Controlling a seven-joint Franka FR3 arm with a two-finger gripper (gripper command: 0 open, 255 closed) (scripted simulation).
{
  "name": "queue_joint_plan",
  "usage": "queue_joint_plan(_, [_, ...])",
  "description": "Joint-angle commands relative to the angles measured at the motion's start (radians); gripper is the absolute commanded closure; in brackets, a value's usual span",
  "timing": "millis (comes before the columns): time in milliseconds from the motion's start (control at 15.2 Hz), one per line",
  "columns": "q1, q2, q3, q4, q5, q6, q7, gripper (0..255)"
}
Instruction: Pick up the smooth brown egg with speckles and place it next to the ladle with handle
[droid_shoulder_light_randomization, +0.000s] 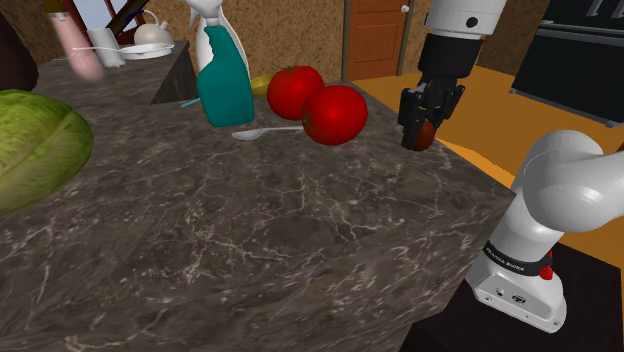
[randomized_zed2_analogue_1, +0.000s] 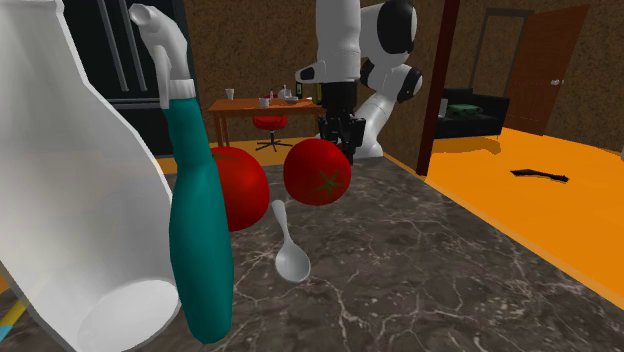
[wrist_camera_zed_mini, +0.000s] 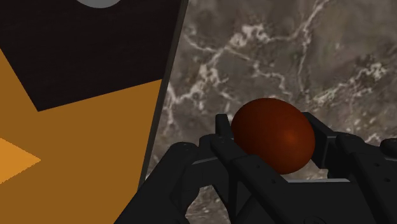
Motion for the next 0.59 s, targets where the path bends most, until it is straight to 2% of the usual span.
queue_joint_plan(0, [0.0,0.0,0.0,0.0,0.0,0.0,0.0,255])
queue_joint_plan(330, [0.0,0.0,0.0,0.0,0.0,0.0,0.0,255])
queue_joint_plan(528, [-0.004,0.015,-0.009,0.046,-0.009,-0.031,0.004,255])
